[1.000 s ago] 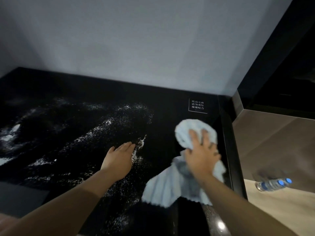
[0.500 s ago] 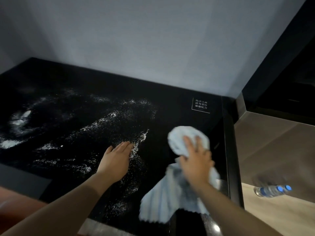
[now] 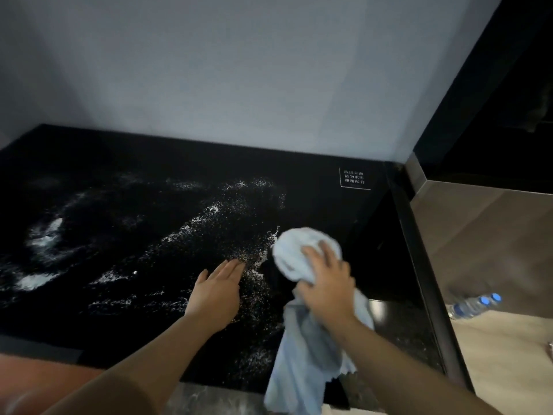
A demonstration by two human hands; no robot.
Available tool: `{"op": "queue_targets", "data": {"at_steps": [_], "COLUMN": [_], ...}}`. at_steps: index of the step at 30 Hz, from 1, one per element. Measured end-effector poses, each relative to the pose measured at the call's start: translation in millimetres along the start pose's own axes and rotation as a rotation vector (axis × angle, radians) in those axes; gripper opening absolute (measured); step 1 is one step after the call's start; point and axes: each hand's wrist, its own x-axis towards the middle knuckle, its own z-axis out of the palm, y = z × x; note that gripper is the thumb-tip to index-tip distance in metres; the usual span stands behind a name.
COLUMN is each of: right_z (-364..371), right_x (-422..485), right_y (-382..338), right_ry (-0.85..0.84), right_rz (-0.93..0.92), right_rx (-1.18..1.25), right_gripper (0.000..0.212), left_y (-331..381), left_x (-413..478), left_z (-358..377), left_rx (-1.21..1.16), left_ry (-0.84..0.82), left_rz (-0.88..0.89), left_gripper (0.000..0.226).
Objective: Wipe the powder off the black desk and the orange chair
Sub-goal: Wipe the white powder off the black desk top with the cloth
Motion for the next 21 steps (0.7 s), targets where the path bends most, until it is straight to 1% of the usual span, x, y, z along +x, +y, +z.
{"op": "queue_targets", "data": {"at_steps": [2,4,5,6,8,10,11,13,15,17,19,21], "right_z": [-14,-18,-14,-6,11,16,14,5,-7,-21,-33,-40], "right_x": [4,-9,-18,-27,-37,-35,-31,-21,-10,4,20,36], "right_y": [31,49,47,38,10,-9,-13,-3,19,43,64,83], "right_ry": [0.063,0.045,0.027,0.008,-0.003,0.008,0.023,0.117,0.253,0.352,0.415,0.416], "right_rz": [0.23,0.464,0.511,0.471,0.241,0.05,0.012,0.032,0.142,0.28,0.376,0.424], "right_rx": [-0.108,-0.111,-0.112,-0.124,-0.113,0.018,0.103,0.26,0.318,0.318,0.327,0.343], "right_gripper": [0.069,0.066,0.066,0.067,0.067,0.064,0.063,0.061,0.061,0.06,0.061,0.061], "left_y": [-8,-15,-17,-19,-20,-19,-17,-14,-12,-11,-10,-6], "left_x": [-4,-7,-8,-9,-9,-8,-6,0,8,16,24,33], "left_z": [1,2,3,4,4,3,2,-1,-6,-11,-15,-17], "left_rx": [-0.013,-0.002,0.005,0.014,0.03,0.043,0.048,0.059,0.083,0.101,0.101,0.084], "left_ry": [-0.001,-0.025,-0.039,-0.044,-0.044,-0.051,-0.059,-0.059,-0.04,-0.032,-0.037,-0.054], "left_rz": [0.026,0.048,0.055,0.061,0.081,0.11,0.12,0.13,0.134,0.124,0.104,0.071], "left_gripper": [0.057,0.056,0.055,0.055,0.055,0.055,0.054,0.054,0.055,0.055,0.055,0.056]}}
